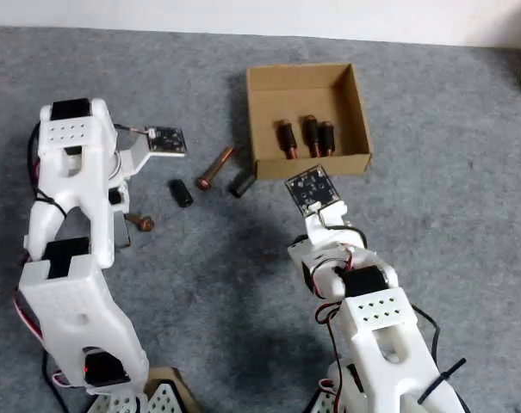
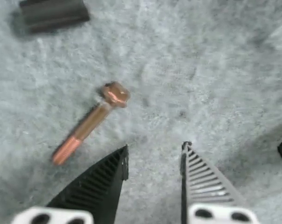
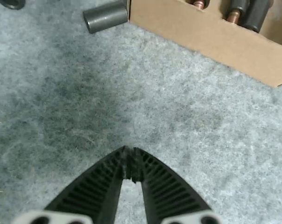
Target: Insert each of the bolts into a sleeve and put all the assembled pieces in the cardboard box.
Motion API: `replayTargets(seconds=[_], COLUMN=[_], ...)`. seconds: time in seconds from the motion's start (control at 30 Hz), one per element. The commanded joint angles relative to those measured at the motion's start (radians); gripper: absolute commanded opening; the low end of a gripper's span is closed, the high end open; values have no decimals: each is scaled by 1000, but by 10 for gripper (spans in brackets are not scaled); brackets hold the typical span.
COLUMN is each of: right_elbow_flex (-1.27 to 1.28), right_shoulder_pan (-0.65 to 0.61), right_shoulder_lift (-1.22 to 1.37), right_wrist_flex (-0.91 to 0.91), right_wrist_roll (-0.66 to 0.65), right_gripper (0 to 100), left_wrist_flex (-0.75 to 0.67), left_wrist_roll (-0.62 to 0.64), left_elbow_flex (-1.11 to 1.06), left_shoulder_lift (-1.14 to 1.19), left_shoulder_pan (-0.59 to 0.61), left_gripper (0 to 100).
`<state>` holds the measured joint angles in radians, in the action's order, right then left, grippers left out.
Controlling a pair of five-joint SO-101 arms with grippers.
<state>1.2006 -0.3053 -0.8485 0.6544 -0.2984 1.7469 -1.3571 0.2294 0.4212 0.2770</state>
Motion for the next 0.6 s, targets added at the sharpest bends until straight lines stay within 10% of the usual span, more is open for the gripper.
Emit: replayTargets(seconds=[0.0, 0.57], right_elbow_flex=[-5, -4], right_shoulder_pan=[-10, -10], right_shoulder_lift=[-15, -15], right_wrist_flex=[-21, -21], right_wrist_roll=[-11, -11], right_gripper=[5, 5], left_wrist_flex=[9, -190], left_wrist_roll=[-595, -720], left_elbow_flex=[-33, -173], left_shoulder_lift=[-56, -54], left_shoulder_pan=[-1, -97], left_gripper=[189, 188])
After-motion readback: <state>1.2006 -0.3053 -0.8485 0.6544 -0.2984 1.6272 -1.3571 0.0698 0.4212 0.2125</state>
